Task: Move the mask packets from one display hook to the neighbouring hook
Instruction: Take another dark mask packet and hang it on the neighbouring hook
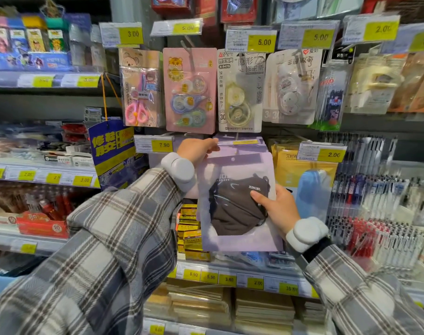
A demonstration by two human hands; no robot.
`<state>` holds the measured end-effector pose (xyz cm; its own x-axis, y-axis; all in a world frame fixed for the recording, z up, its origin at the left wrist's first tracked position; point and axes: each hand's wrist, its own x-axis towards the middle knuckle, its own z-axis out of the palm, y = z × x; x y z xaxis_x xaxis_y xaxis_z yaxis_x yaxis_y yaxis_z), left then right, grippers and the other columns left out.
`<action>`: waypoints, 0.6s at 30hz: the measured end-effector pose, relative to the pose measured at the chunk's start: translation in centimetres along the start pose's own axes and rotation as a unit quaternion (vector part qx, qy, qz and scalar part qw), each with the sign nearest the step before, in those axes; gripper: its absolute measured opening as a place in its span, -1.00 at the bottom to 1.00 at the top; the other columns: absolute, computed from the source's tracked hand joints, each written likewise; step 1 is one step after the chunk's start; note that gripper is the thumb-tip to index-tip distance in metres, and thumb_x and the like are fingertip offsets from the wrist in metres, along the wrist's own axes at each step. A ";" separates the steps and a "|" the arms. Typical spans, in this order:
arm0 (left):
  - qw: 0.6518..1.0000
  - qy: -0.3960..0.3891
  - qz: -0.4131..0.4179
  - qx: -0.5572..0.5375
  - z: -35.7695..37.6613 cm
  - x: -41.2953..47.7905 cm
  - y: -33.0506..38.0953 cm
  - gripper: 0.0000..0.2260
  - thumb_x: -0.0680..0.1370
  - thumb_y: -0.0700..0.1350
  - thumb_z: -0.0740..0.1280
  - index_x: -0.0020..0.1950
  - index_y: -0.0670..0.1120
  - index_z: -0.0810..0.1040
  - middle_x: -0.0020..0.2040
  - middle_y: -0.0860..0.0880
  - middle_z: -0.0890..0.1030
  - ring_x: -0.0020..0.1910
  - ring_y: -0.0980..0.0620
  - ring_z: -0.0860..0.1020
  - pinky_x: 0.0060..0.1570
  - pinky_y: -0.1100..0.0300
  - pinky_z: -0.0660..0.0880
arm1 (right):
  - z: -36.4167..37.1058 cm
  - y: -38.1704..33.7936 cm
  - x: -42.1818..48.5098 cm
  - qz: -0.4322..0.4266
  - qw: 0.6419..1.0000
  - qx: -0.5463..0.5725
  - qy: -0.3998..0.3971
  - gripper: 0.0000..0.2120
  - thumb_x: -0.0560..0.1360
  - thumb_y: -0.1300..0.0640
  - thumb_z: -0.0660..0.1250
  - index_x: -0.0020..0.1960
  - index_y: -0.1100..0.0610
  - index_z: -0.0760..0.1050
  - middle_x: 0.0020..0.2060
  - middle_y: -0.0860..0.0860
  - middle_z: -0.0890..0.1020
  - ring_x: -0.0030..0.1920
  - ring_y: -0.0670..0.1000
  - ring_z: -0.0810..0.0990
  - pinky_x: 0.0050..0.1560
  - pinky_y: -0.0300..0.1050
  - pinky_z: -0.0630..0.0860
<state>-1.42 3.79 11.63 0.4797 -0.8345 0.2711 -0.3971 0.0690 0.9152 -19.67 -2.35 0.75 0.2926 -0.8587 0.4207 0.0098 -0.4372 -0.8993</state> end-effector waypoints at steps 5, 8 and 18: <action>1.000 0.006 0.011 0.006 -0.1 0.3 -0.2 -0.77 0.53 0.00 0.27 -0.08 -0.10 0.66 -0.03 -0.04 0.60 -0.31 0.15 0.43 -0.23 0.27 0.37 | 0.6 -0.6 0.7 -0.001 1.000 -0.020 0.017 -0.79 0.43 0.19 0.41 0.05 0.11 0.49 -0.03 0.06 0.62 -0.03 0.04 0.58 -0.01 -0.14 0.47; 0.999 -0.005 0.026 0.037 -0.4 0.5 -0.3 -0.74 0.53 0.02 0.26 -0.04 -0.10 0.67 -0.01 -0.04 0.62 -0.19 0.08 0.51 -0.09 0.25 0.43 | 0.5 -0.4 1.1 0.010 0.999 -0.030 0.033 -0.80 0.43 0.17 0.41 0.03 0.12 0.49 -0.02 0.10 0.62 0.03 0.11 0.59 0.12 0.00 0.51; 0.999 -0.025 0.031 0.001 -0.4 0.4 -0.3 -0.72 0.55 -0.04 0.27 0.05 -0.22 0.63 0.04 -0.09 0.63 -0.10 0.07 0.51 -0.09 0.33 0.47 | 0.6 0.1 2.2 0.033 0.996 -0.060 0.055 -0.66 0.43 0.10 0.41 0.05 0.34 0.49 0.02 0.25 0.63 0.07 0.24 0.58 0.15 0.11 0.49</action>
<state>-0.78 3.66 11.60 0.4146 -0.8552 0.3110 -0.4254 0.1200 0.8970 -18.48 -4.09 1.54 0.1827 -0.9076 0.3781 -0.1227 -0.4026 -0.9071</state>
